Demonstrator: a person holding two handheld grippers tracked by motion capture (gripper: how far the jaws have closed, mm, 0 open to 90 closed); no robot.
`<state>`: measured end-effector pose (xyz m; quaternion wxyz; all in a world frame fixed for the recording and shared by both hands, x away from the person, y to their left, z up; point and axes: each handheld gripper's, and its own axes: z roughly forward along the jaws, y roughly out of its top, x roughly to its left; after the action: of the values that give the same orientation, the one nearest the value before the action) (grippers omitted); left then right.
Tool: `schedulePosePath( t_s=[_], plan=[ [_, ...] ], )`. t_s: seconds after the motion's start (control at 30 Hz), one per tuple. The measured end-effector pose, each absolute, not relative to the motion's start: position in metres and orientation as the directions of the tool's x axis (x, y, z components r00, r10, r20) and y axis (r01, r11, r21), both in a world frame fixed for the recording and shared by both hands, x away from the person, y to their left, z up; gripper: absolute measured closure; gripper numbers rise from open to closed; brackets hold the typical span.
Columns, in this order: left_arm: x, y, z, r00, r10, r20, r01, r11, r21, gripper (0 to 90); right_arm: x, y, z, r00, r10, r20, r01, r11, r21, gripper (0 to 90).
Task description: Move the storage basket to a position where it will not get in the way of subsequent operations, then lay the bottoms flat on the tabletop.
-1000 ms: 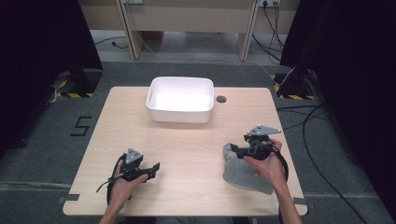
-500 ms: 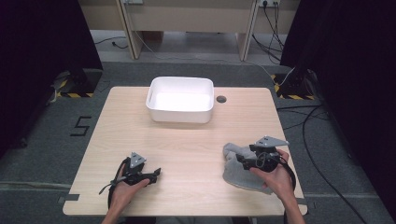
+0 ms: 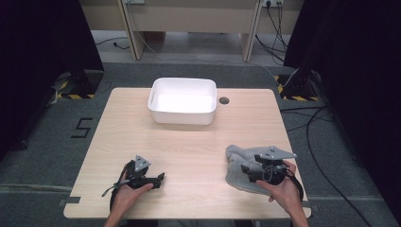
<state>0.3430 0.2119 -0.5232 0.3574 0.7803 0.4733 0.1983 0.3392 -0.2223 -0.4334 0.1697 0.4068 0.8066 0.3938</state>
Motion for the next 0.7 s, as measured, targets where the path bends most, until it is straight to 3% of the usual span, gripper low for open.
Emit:
schedulePosePath(
  t_s=[0.6, 0.7],
  plan=[
    [0.344, 0.211, -0.523, 0.482, 0.875, -0.031, 0.597, -0.303, 0.743, 8.3, 0.333, -0.221, -0.442, -0.628, 0.777, 0.047, 0.527, 0.381, 0.760, 31.0],
    [0.344, 0.211, -0.523, 0.483, 0.875, -0.030, 0.597, -0.304, 0.742, 8.3, 0.335, -0.221, -0.447, -0.633, 0.773, 0.054, 0.537, 0.387, 0.749, 34.6]
  ],
)
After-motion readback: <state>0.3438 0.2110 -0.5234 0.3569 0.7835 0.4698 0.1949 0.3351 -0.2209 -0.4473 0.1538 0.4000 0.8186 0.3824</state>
